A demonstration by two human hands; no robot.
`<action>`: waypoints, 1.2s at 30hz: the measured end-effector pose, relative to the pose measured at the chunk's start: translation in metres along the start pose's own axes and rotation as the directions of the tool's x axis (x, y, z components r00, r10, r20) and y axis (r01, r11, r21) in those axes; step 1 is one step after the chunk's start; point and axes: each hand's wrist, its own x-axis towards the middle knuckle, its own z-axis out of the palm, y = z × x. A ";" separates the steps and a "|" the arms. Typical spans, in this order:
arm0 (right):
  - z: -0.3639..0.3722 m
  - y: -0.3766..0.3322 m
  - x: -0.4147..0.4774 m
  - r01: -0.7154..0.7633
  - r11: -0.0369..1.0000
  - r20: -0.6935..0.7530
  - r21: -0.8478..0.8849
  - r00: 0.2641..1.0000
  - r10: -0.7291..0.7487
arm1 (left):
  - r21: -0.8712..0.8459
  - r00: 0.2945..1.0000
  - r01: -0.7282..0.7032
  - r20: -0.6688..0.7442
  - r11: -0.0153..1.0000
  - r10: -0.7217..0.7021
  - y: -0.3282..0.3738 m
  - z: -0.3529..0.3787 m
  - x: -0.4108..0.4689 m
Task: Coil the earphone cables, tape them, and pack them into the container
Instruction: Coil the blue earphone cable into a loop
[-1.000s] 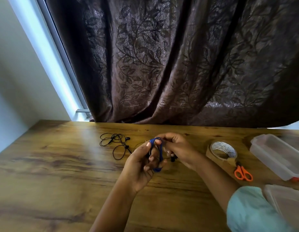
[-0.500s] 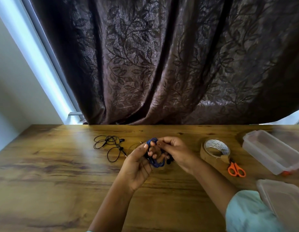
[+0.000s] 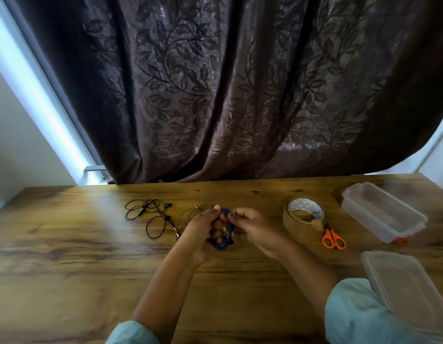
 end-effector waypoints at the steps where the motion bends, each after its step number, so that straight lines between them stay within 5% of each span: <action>1: -0.004 0.001 -0.001 -0.023 1.000 0.014 -0.021 1.000 0.023 | 0.024 1.000 0.005 -0.009 1.000 -0.004 -0.003 0.001 0.002; 4: -0.023 0.003 -0.009 -0.088 0.985 0.019 -0.151 0.996 0.091 | 0.009 0.999 0.055 0.002 0.998 -0.055 -0.012 0.009 0.007; 8: -0.060 -0.004 -0.026 -0.028 0.934 -0.130 -0.356 0.991 -0.019 | 0.073 0.997 0.058 0.041 0.996 -0.061 -0.026 0.016 0.019; 14: -0.130 0.001 -0.045 -0.128 0.747 -0.297 -0.652 0.950 -0.097 | 0.207 0.996 0.041 0.074 0.977 -0.057 -0.035 0.030 0.031; 20: -0.150 0.020 -0.052 -0.220 0.629 -0.315 -0.746 0.948 -0.041 | 0.262 0.992 0.030 0.112 0.965 -0.061 -0.040 0.043 0.038; 24: -0.153 0.032 -0.048 -0.249 0.524 -0.368 -0.815 0.920 -0.135 | 0.267 0.992 0.017 0.119 0.963 -0.051 -0.041 0.047 0.038; 30: -0.160 0.032 -0.044 -0.258 0.495 -0.370 -0.830 0.918 -0.141 | 0.249 0.994 0.040 0.089 0.968 -0.064 -0.040 0.046 0.037; 36: -0.145 0.015 -0.046 -0.126 0.583 -0.347 -0.803 0.894 -0.284 | 0.283 0.991 0.024 0.117 0.959 -0.059 -0.038 0.046 0.032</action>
